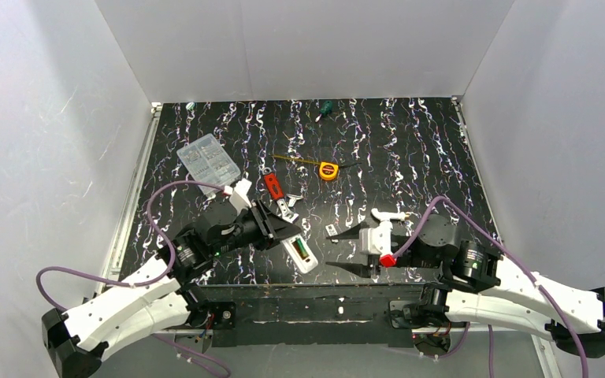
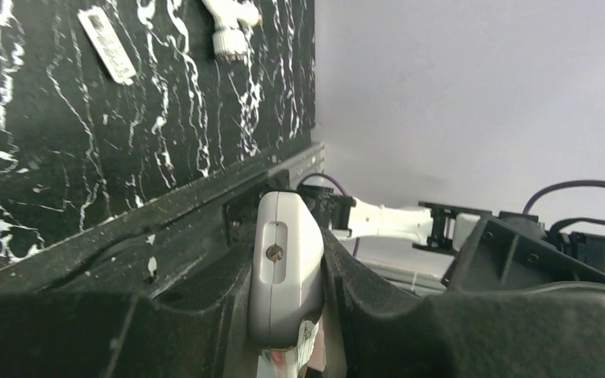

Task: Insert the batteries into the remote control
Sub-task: Load the battery into the remote control.

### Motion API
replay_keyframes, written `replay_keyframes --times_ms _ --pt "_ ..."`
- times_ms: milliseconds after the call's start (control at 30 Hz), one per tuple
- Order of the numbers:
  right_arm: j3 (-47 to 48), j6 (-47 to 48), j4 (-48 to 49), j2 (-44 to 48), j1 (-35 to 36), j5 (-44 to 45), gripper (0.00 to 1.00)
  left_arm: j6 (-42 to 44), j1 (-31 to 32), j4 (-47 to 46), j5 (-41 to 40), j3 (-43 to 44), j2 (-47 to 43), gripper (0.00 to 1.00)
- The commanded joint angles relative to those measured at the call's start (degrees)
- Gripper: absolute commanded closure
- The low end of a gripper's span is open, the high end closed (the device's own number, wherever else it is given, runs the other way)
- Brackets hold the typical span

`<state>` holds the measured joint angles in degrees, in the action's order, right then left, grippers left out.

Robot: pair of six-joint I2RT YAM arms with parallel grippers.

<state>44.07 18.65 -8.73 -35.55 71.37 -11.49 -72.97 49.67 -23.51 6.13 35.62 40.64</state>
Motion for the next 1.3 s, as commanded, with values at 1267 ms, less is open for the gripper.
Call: replay_keyframes --times_ms 1267 --pt "-5.9 -5.6 19.6 -4.7 -12.4 -30.7 0.56 2.1 0.7 -6.6 18.9 5.2 6.9 1.0"
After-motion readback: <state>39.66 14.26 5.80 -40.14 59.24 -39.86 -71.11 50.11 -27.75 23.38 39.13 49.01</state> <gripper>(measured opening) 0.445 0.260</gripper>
